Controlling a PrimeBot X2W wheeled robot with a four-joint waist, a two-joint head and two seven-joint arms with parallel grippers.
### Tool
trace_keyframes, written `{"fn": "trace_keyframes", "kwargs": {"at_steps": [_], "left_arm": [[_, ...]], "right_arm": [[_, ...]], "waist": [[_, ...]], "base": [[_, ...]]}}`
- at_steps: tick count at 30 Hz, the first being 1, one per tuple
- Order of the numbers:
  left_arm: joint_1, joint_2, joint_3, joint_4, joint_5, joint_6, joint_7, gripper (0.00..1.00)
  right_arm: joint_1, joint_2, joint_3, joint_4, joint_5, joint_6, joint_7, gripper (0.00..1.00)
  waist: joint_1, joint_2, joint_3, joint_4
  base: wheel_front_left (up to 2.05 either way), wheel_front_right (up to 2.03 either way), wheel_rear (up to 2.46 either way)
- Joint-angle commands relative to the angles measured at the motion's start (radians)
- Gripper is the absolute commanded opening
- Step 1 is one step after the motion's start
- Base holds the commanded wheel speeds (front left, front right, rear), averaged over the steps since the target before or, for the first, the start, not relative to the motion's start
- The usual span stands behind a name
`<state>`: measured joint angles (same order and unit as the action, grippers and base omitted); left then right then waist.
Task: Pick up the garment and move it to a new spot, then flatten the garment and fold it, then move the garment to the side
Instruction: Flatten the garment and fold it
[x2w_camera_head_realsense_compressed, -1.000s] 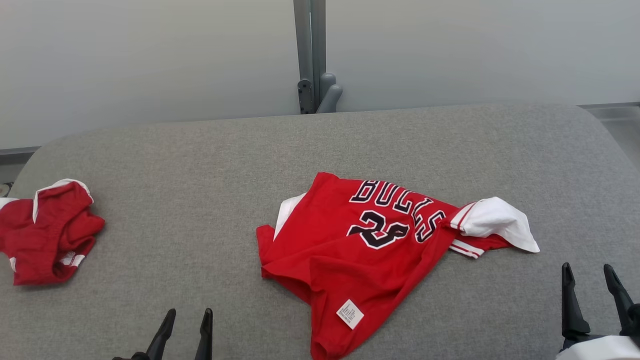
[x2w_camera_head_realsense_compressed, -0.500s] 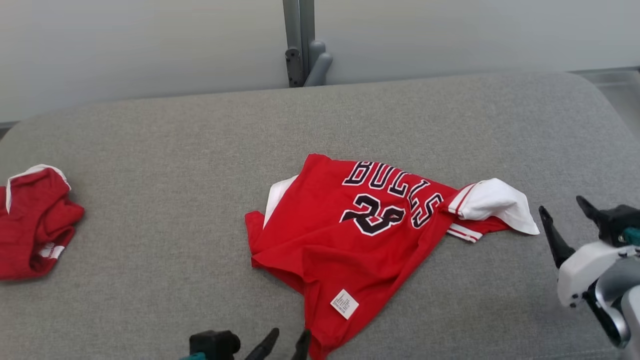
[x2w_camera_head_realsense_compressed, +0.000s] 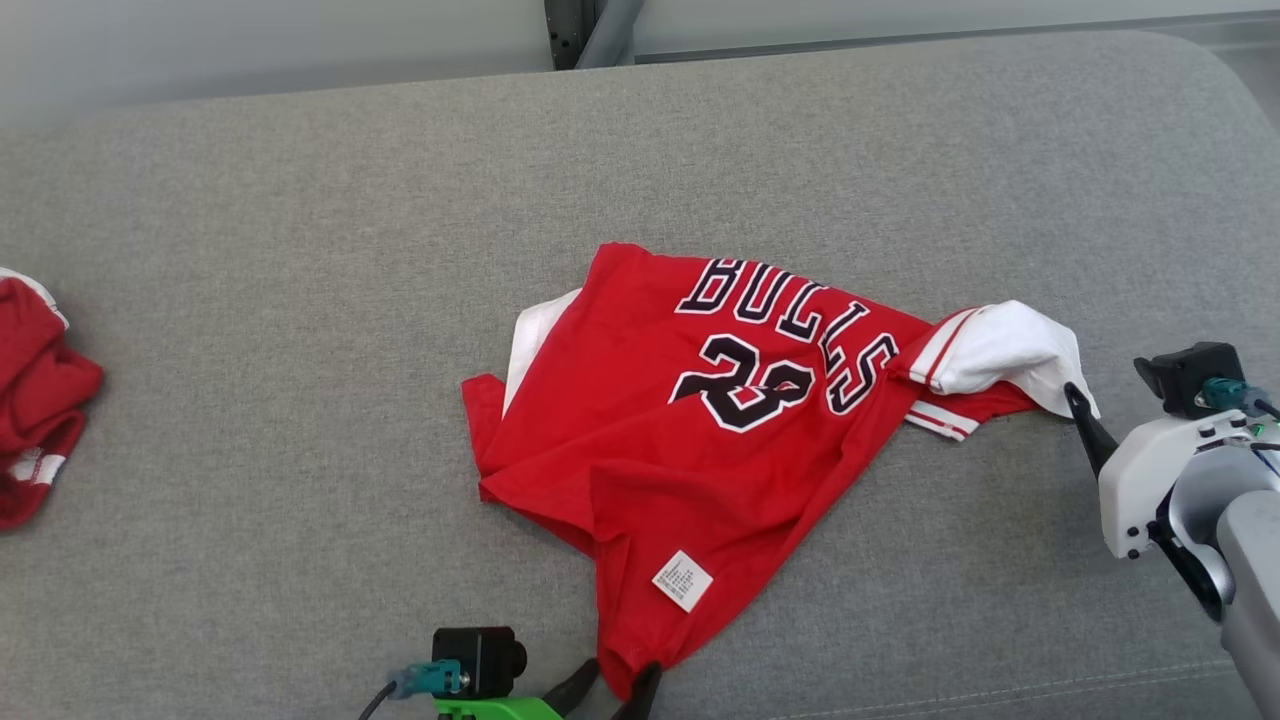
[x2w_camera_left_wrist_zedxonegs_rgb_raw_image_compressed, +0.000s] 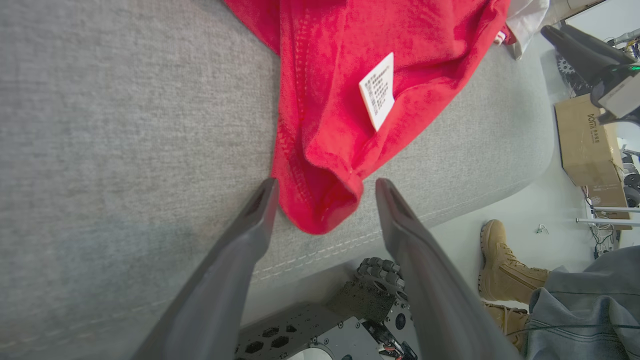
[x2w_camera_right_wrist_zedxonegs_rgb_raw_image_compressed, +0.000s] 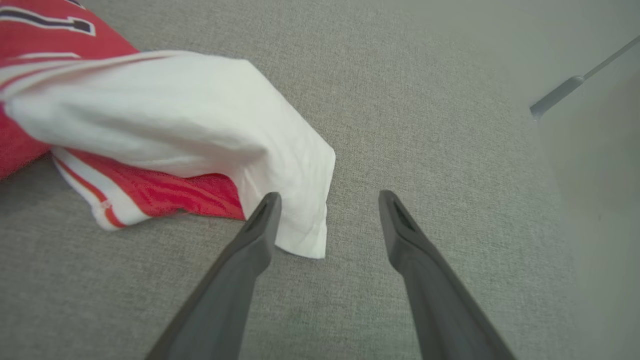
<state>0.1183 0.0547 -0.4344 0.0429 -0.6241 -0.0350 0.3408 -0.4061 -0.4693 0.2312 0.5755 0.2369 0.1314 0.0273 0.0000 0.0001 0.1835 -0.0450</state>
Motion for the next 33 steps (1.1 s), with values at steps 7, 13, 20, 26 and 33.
{"fn": "trace_keyframes", "kwargs": {"at_steps": [7, 13, 20, 26, 33], "left_arm": [[-0.035, -0.002, -0.026, 0.042, -0.028, -0.007, -0.008, 1.0], [-0.05, -0.003, -0.04, 0.057, -0.044, -0.01, -0.004, 1.0], [-0.076, -0.002, -0.059, 0.083, -0.037, -0.019, 0.005, 1.0], [-0.112, -0.001, -0.067, 0.11, -0.03, -0.036, -0.014, 0.44], [-0.118, 0.008, -0.068, 0.107, -0.057, -0.051, -0.014, 0.0]], "right_arm": [[-0.067, 0.008, 0.091, 0.122, 0.039, -0.002, -0.06, 1.0], [-0.104, 0.013, 0.133, 0.19, 0.052, -0.001, -0.094, 1.0], [-0.141, 0.017, 0.181, 0.267, 0.071, -0.001, -0.131, 1.0], [-0.172, 0.023, 0.214, 0.324, 0.082, -0.001, -0.183, 0.0], [-0.184, 0.009, 0.255, 0.371, 0.125, -0.002, -0.22, 0.0]], "waist": [[0.0, -0.0001, 0.016, 0.007], [0.0, -0.0001, 0.015, 0.016], [0.0, -0.0001, 0.024, 0.031], [0.0, -0.0001, 0.036, 0.034], [0.0, -0.0001, 0.029, 0.037]], "base": [[0.0, 0.0, 0.0], [0.0, 0.0, 0.0], [0.0, 0.0, 0.0], [0.0, 0.0, 0.0], [0.0, 0.0, 0.0]]}}
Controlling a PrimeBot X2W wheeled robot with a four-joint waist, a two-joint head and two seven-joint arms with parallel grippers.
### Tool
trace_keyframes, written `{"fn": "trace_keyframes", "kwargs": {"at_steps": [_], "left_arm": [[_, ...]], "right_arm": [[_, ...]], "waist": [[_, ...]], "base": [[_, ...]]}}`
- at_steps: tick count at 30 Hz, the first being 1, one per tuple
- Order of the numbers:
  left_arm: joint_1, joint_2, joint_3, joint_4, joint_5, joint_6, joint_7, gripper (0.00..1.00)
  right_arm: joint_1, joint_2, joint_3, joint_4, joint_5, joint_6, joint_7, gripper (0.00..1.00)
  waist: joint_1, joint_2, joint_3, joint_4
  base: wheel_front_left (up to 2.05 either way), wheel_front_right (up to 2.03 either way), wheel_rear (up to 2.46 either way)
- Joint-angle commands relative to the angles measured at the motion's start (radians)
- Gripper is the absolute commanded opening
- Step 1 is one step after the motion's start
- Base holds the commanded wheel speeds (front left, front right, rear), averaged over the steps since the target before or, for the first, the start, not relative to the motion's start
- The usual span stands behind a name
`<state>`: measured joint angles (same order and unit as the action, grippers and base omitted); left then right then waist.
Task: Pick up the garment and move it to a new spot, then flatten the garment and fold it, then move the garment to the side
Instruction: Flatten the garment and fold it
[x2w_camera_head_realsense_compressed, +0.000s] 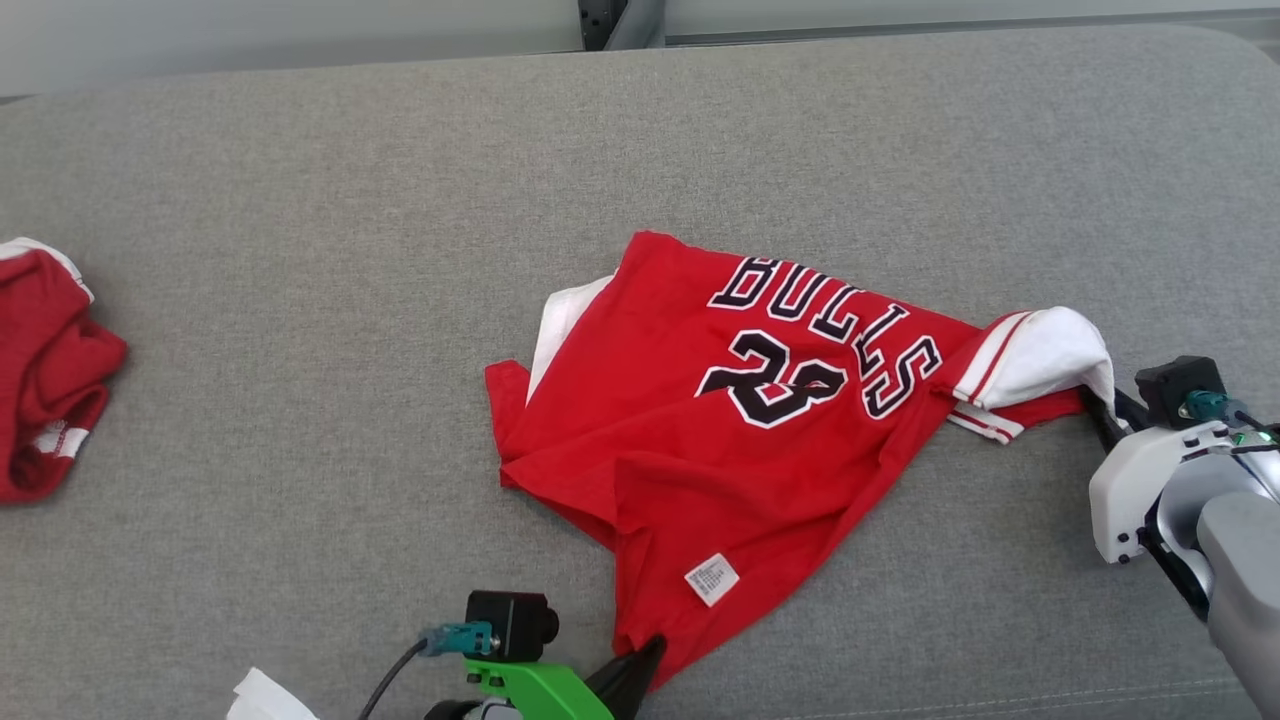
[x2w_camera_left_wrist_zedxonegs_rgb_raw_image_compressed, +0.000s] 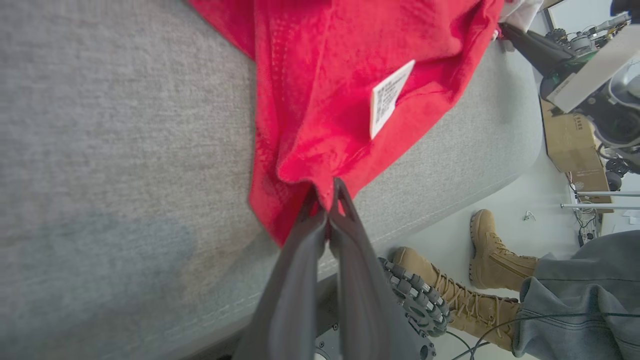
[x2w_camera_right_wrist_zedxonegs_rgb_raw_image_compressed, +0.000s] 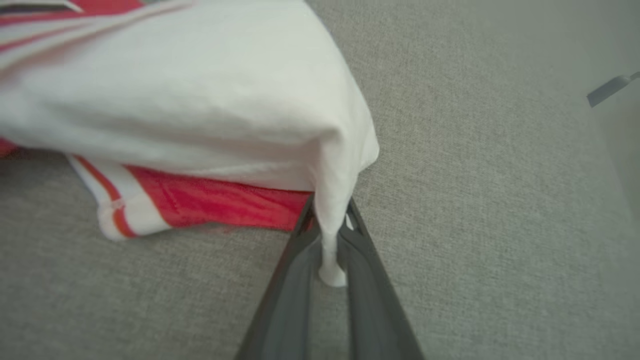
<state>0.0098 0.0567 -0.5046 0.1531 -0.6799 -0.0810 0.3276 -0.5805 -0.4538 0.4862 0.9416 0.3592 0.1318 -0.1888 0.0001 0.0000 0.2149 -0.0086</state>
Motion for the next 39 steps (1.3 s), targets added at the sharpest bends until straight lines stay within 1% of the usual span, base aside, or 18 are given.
{"fn": "trace_keyframes", "kwargs": {"at_steps": [1, 4, 6, 8, 11, 13, 15, 17, 18, 21, 24, 26, 27, 30, 32, 35, 37, 39], "left_arm": [[-0.005, 0.01, 0.006, -0.014, -0.012, -0.007, 0.002, 0.0], [0.021, 0.019, 0.016, -0.093, -0.071, -0.02, 0.025, 0.0], [0.041, 0.021, 0.033, -0.203, -0.15, -0.03, 0.049, 0.0], [0.05, 0.052, 0.059, -0.343, -0.209, -0.035, 0.077, 0.0], [0.026, 0.103, 0.103, -0.546, -0.261, -0.035, 0.128, 0.0], [-0.02, 0.134, 0.142, -0.651, -0.287, -0.021, 0.169, 0.0], [-0.091, 0.157, 0.187, -0.725, -0.317, 0.002, 0.215, 0.0], [-0.202, 0.181, 0.239, -0.744, -0.345, 0.032, 0.268, 0.0], [-0.262, 0.184, 0.261, -0.728, -0.367, 0.051, 0.296, 0.0], [-0.486, 0.22, 0.343, -0.62, -0.39, 0.095, 0.359, 0.0], [-0.734, 0.226, 0.37, -0.441, -0.336, 0.12, 0.362, 0.0], [-0.896, 0.216, 0.38, -0.288, -0.272, 0.133, 0.31, 0.0], [-0.977, 0.211, 0.377, -0.208, -0.23, 0.135, 0.273, 0.0], [-1.218, 0.172, 0.382, 0.004, -0.112, 0.139, 0.091, 0.0], [-1.364, 0.137, 0.397, 0.122, -0.06, 0.12, -0.071, 0.0], [-1.484, 0.096, 0.385, 0.277, -0.013, 0.052, -0.267, 0.0], [-1.525, 0.076, 0.357, 0.35, 0.007, -0.001, -0.367, 0.0], [-1.498, 0.064, 0.323, 0.403, 0.017, -0.032, -0.451, 0.0]], "right_arm": [[-0.01, -0.015, 0.002, 0.002, 0.017, -0.002, -0.011, 0.0], [-0.012, -0.051, 0.0, -0.051, 0.073, -0.002, -0.033, 0.0], [-0.006, -0.091, -0.007, -0.13, 0.132, -0.002, -0.038, 0.0], [0.012, -0.155, -0.013, -0.244, 0.196, -0.002, -0.015, 0.0], [0.045, -0.284, -0.037, -0.467, 0.297, -0.002, 0.068, 0.0], [0.062, -0.372, -0.081, -0.616, 0.354, -0.002, 0.143, 0.0], [0.068, -0.438, -0.141, -0.749, 0.418, -0.002, 0.22, 0.0], [0.042, -0.495, -0.191, -0.835, 0.437, -0.002, 0.3, 0.0], [0.02, -0.505, -0.204, -0.871, 0.436, -0.002, 0.34, 0.0], [-0.091, -0.471, -0.208, -0.922, 0.439, -0.002, 0.45, 0.0], [-0.258, -0.405, -0.212, -0.889, 0.362, -0.002, 0.498, 0.0], [-0.381, -0.327, -0.219, -0.826, 0.283, -0.002, 0.491, 0.0], [-0.457, -0.28, -0.24, -0.783, 0.224, -0.002, 0.461, 0.0], [-0.662, -0.142, -0.323, -0.638, 0.032, -0.002, 0.346, 0.0], [-0.778, -0.048, -0.386, -0.553, -0.089, -0.002, 0.252, 0.0], [-0.88, 0.074, -0.474, -0.455, -0.205, -0.002, 0.106, 0.0], [-0.891, 0.116, -0.495, -0.413, -0.249, -0.002, 0.026, 0.0], [-0.841, 0.135, -0.474, -0.386, -0.27, -0.002, -0.027, 0.0]], "waist": [[-0.0001, 0.0, -0.005, 0.001], [-0.0001, 0.0, -0.014, 0.004], [-0.0001, 0.0, -0.015, 0.008], [-0.0001, 0.0, -0.015, 0.009], [-0.0001, 0.0, -0.01, 0.014], [-0.0001, 0.0, -0.002, 0.018], [-0.0001, 0.0, 0.017, 0.019], [-0.0001, 0.0, 0.043, 0.018], [-0.0001, 0.0, 0.058, 0.016], [-0.0001, 0.0, 0.119, 0.003], [-0.0001, 0.0, 0.189, 0.005], [-0.0001, 0.0, 0.229, 0.002], [-0.0001, 0.0, 0.247, -0.002], [-0.0001, 0.0, 0.303, -0.012], [-0.0001, 0.0, 0.341, -0.019], [-0.0001, 0.0, 0.361, -0.026], [-0.0001, 0.0, 0.359, -0.028], [-0.0001, 0.0, 0.344, -0.029]], "base": [[0.0, 0.0, 0.0], [0.0, 0.0, 0.0], [0.0, 0.0, 0.0], [0.0, 0.0, 0.0], [0.0, 0.0, 0.0], [0.0, 0.0, 0.0], [0.0, 0.0, 0.0], [0.0, 0.0, 0.0], [0.0, 0.0, 0.0], [0.0, 0.0, 0.0], [0.0, 0.0, 0.0], [0.0, 0.0, 0.0], [0.0, 0.0, 0.0], [0.0, 0.0, 0.0], [0.0, 0.0, 0.0], [0.0, 0.0, 0.0], [0.0, 0.0, 0.0], [0.0, 0.0, 0.0]]}}
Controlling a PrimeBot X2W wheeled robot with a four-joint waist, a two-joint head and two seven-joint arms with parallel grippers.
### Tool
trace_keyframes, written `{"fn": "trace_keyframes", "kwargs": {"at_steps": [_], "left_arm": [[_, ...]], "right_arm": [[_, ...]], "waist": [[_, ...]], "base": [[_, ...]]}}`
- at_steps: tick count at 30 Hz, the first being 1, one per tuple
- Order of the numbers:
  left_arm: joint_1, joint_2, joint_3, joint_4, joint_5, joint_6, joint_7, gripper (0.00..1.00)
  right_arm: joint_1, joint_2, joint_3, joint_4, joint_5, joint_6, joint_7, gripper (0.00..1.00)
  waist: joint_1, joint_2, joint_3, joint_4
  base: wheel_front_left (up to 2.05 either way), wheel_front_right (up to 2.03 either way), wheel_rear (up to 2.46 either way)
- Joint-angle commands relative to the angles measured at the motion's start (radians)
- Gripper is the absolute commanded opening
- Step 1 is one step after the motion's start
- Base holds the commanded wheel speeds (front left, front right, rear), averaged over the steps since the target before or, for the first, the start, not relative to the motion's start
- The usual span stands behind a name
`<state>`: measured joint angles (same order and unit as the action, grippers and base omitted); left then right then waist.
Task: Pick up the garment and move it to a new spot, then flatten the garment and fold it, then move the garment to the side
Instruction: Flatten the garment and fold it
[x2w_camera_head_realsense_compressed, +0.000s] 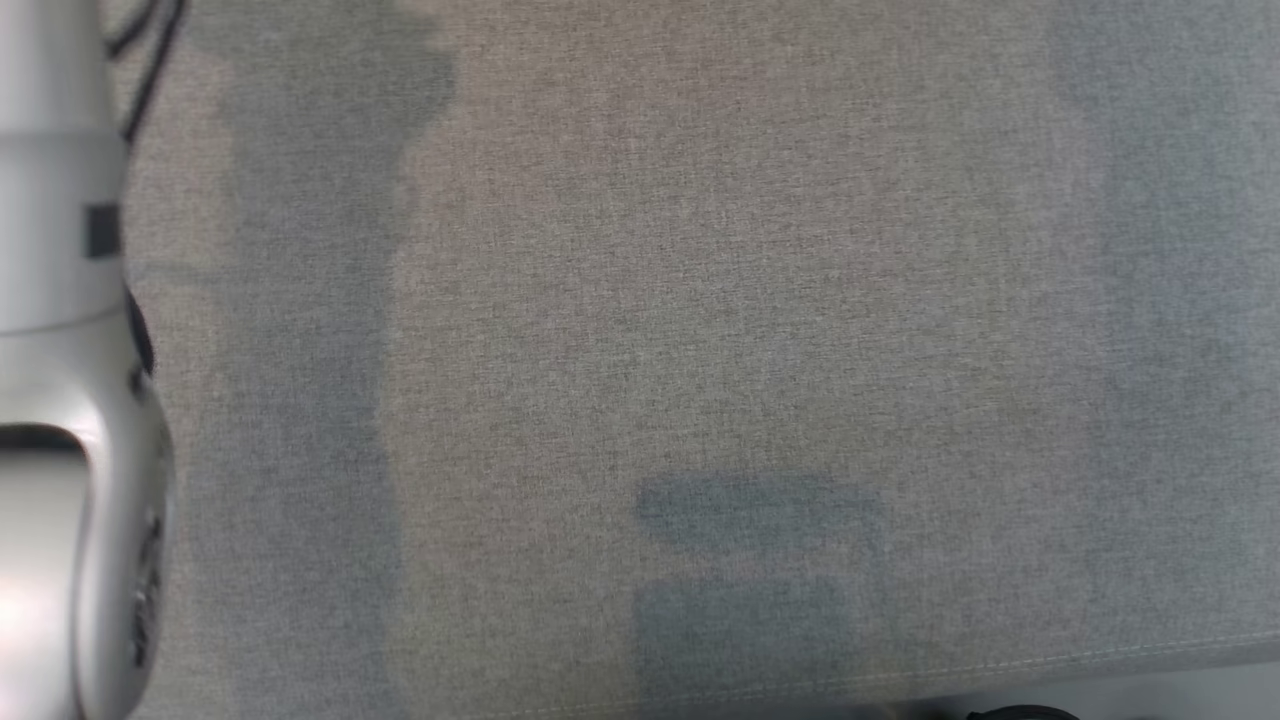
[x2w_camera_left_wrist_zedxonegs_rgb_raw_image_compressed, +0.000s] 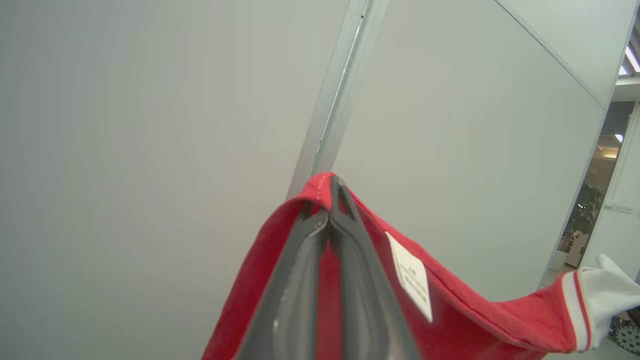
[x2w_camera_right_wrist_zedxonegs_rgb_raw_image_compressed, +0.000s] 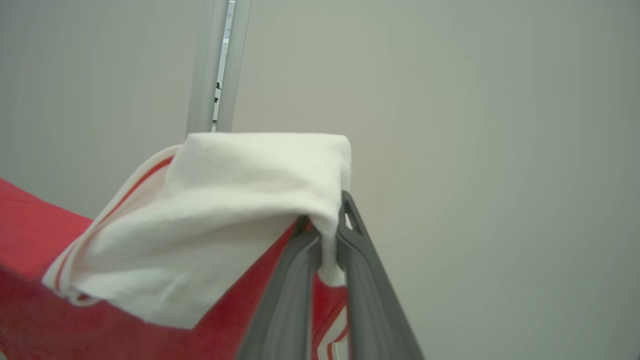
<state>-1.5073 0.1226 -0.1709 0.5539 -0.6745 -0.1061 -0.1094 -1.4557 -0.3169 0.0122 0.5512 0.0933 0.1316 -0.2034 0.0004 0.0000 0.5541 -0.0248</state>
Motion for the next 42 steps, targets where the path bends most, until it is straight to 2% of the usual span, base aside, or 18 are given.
{"fn": "trace_keyframes", "kwargs": {"at_steps": [1, 2, 5, 8, 10, 11, 14, 17, 21, 24, 25, 30, 35, 40, 42], "left_arm": [[0.056, -0.003, -0.043, 0.023, 0.018, -0.017, -0.046, 0.0], [0.056, -0.003, -0.043, 0.023, 0.018, -0.017, -0.046, 0.0], [0.222, 0.014, -0.184, 0.013, 0.004, -0.024, -0.116, 0.0], [0.444, 0.076, -0.308, -0.063, -0.056, -0.024, -0.145, 0.0], [0.602, 0.121, -0.341, -0.117, -0.083, -0.024, -0.153, 0.0], [0.683, 0.142, -0.351, -0.148, -0.094, -0.025, -0.156, 0.0], [0.896, 0.171, -0.289, -0.234, -0.114, -0.025, -0.156, 0.0], [1.083, 0.161, -0.221, -0.289, -0.109, -0.023, -0.156, 0.0], [1.261, 0.115, -0.179, -0.322, -0.064, -0.019, -0.156, 0.0], [1.341, 0.06, -0.172, -0.321, -0.042, -0.022, -0.156, 0.0], [1.376, 0.023, -0.172, -0.317, -0.041, -0.023, -0.155, 0.0], [1.426, -0.019, -0.171, -0.321, -0.024, -0.025, -0.155, 0.0], [1.482, -0.03, -0.182, -0.356, -0.033, -0.025, -0.155, 0.0], [1.535, 0.003, -0.197, -0.418, -0.054, -0.025, -0.151, 0.0], [1.562, 0.003, -0.209, -0.443, -0.104, -0.025, -0.115, 0.0]], "right_arm": [[0.078, 0.002, 0.021, 0.012, -0.008, -0.002, -0.029, 0.0], [0.078, 0.002, 0.021, 0.012, -0.008, -0.002, -0.029, 0.0], [0.278, 0.004, 0.092, -0.01, 0.01, -0.002, -0.057, 0.0], [0.521, -0.011, 0.126, -0.077, 0.046, -0.002, -0.063, 0.0], [0.684, -0.011, 0.126, -0.138, 0.069, -0.002, -0.062, 0.0], [0.765, -0.014, 0.123, -0.164, 0.078, -0.002, -0.062, 0.0], [0.956, -0.048, 0.127, -0.231, 0.089, -0.002, -0.062, 0.0], [1.086, -0.071, 0.147, -0.247, 0.085, -0.002, -0.062, 0.0], [1.174, -0.082, 0.161, -0.219, 0.101, -0.002, -0.062, 0.0], [1.194, -0.085, 0.171, -0.184, 0.086, -0.002, -0.062, 0.0], [1.201, -0.083, 0.169, -0.168, 0.084, -0.002, -0.062, 0.0], [1.22, -0.076, 0.155, -0.16, 0.076, -0.002, -0.062, 0.0], [1.258, -0.081, 0.12, -0.2, 0.069, -0.002, -0.062, 0.0], [1.307, -0.111, 0.081, -0.249, 0.07, -0.002, -0.062, 0.0], [1.322, -0.13, 0.095, -0.24, 0.082, -0.002, -0.062, 0.0]], "waist": [[-0.0004, 0.0, -0.009, -0.014], [-0.0004, 0.0, -0.009, -0.014], [-0.0004, 0.0, -0.06, -0.021], [-0.0004, 0.0, -0.097, -0.031], [-0.0004, 0.0, -0.115, -0.041], [-0.0004, 0.0, -0.122, -0.046], [-0.0004, 0.0, -0.138, -0.053], [-0.0004, 0.0, -0.154, -0.062], [-0.0004, 0.0, -0.173, -0.068], [-0.0004, 0.0, -0.186, -0.069], [-0.0004, 0.0, -0.195, -0.065], [-0.0004, 0.0, -0.219, -0.061], [-0.0004, 0.0, -0.245, -0.06], [-0.0004, 0.0, -0.261, -0.056], [-0.0004, 0.0, -0.266, -0.054]], "base": [[0.0, 0.0, 0.0], [0.0, 0.0, 0.0], [0.0, 0.0, 0.0], [0.0, 0.0, 0.0], [0.0, 0.0, 0.0], [0.0, 0.0, 0.0], [0.0, 0.0, 0.0], [0.0, 0.0, 0.0], [0.0, 0.0, 0.0], [0.0, 0.0, 0.0], [0.0, 0.0, 0.0], [0.0, 0.0, 0.0], [0.0, 0.0, 0.0], [0.0, 0.0, 0.0], [0.0, 0.0, 0.0]]}}
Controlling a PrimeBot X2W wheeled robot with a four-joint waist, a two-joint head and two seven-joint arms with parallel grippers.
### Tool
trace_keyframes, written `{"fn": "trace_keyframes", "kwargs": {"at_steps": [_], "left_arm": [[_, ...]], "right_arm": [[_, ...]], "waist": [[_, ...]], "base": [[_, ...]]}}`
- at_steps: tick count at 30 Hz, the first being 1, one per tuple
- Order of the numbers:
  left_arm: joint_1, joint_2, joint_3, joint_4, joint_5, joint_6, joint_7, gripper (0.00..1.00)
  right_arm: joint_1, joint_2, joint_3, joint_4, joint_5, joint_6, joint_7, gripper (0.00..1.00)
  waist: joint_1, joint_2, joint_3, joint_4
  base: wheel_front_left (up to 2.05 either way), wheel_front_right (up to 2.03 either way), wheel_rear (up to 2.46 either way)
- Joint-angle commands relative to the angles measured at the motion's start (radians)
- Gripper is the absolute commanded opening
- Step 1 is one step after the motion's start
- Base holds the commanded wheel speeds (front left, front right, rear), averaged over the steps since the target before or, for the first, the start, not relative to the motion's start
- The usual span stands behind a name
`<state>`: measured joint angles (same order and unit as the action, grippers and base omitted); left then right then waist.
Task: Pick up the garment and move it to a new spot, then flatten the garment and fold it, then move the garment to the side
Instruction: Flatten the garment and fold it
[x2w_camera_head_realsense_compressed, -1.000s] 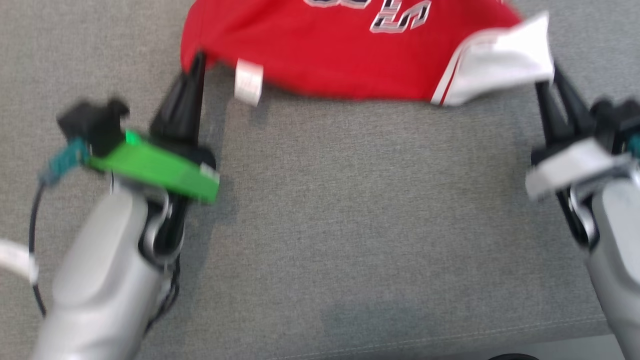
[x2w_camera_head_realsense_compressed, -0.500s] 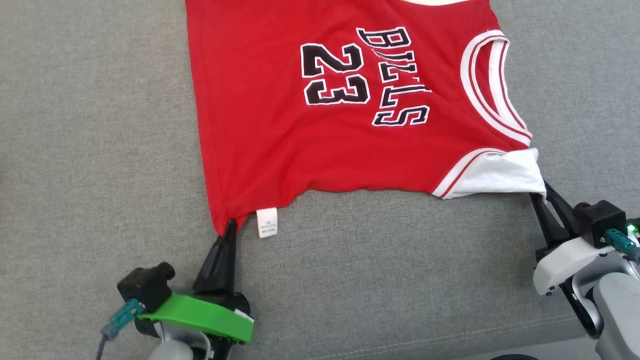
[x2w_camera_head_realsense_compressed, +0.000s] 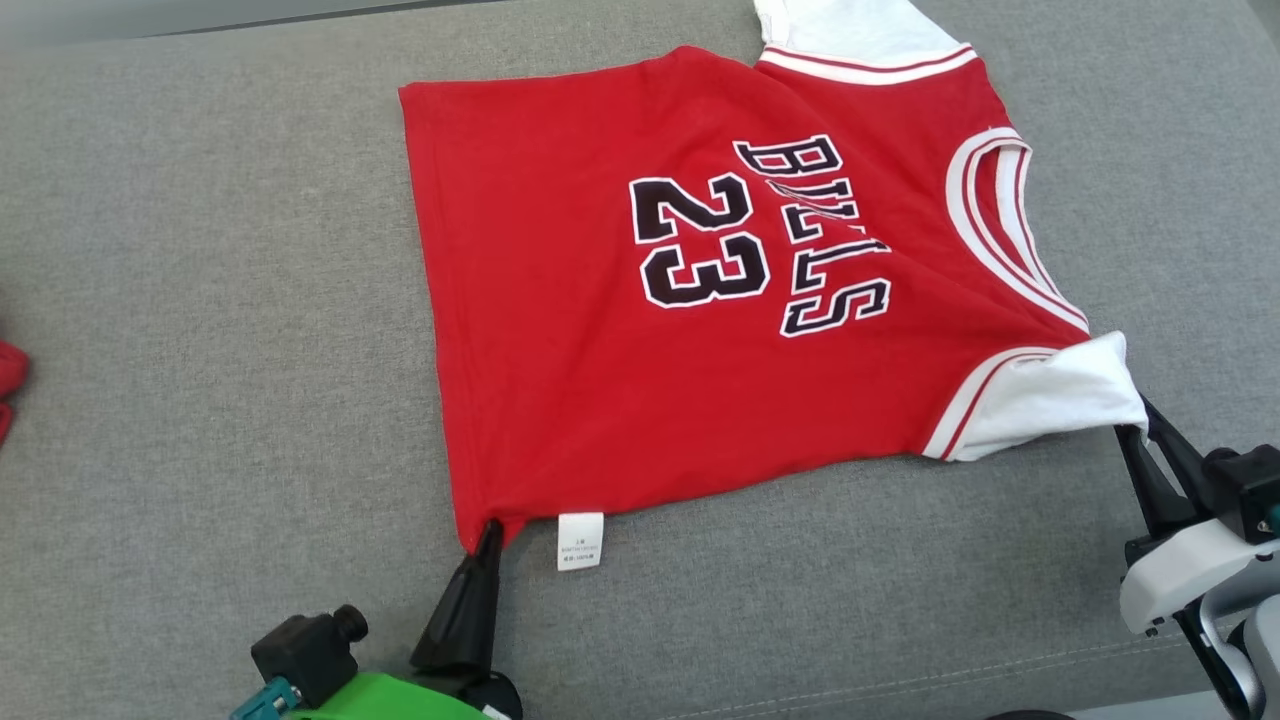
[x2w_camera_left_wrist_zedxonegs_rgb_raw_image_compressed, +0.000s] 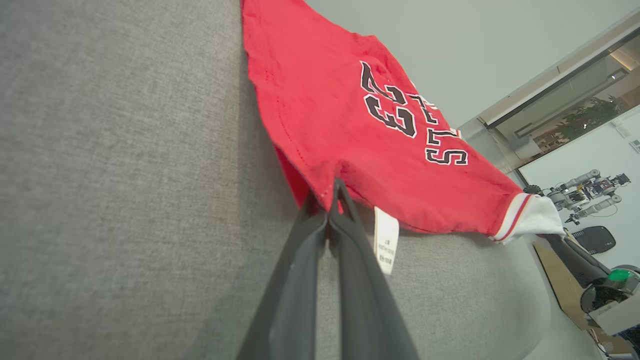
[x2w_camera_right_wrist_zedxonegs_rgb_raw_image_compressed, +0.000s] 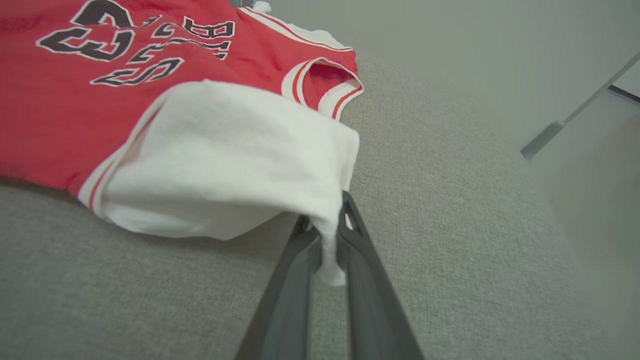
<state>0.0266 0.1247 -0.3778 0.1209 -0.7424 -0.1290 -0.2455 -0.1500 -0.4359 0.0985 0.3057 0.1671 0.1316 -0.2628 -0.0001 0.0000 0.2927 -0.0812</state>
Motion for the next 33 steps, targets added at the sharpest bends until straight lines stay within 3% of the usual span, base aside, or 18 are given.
{"fn": "trace_keyframes", "kwargs": {"at_steps": [1, 6, 13, 25, 29, 33], "left_arm": [[0.032, 0.006, -0.007, -0.027, -0.054, -0.002, 0.046, 0.0], [0.032, 0.035, -0.021, -0.101, -0.098, 0.023, 0.159, 0.0], [-0.024, 0.062, -0.006, -0.251, -0.21, 0.108, 0.377, 0.0], [-0.177, 0.167, 0.055, -0.454, -0.307, 0.265, 0.663, 0.0], [-0.26, 0.181, 0.058, -0.442, -0.318, 0.29, 0.727, 0.0], [-0.366, 0.166, 0.059, -0.378, -0.343, 0.312, 0.782, 0.0]], "right_arm": [[0.015, -0.023, 0.018, 0.008, 0.013, -0.002, -0.003, 0.0], [-0.019, -0.072, 0.11, 0.039, 0.053, -0.002, -0.003, 0.0], [-0.147, -0.219, 0.331, 0.059, 0.172, -0.002, 0.06, 0.0], [-0.424, -0.515, 0.648, -0.181, 0.429, -0.002, 0.362, 0.0], [-0.537, -0.563, 0.703, -0.223, 0.481, -0.002, 0.451, 0.0], [-0.633, -0.556, 0.757, -0.2, 0.51, -0.002, 0.489, 0.0]], "waist": [[0.0001, 0.0, -0.005, 0.003], [0.0001, 0.0, 0.001, 0.003], [0.0001, 0.0, 0.021, 0.024], [0.0001, 0.0, 0.056, 0.025], [0.0001, 0.0, 0.083, 0.027], [0.0001, 0.0, 0.114, 0.037]], "base": [[0.0, 0.0, 0.0], [0.0, 0.0, 0.0], [0.0, 0.0, 0.0], [0.0, 0.0, 0.0], [0.0, 0.0, 0.0], [0.0, 0.0, 0.0]]}}
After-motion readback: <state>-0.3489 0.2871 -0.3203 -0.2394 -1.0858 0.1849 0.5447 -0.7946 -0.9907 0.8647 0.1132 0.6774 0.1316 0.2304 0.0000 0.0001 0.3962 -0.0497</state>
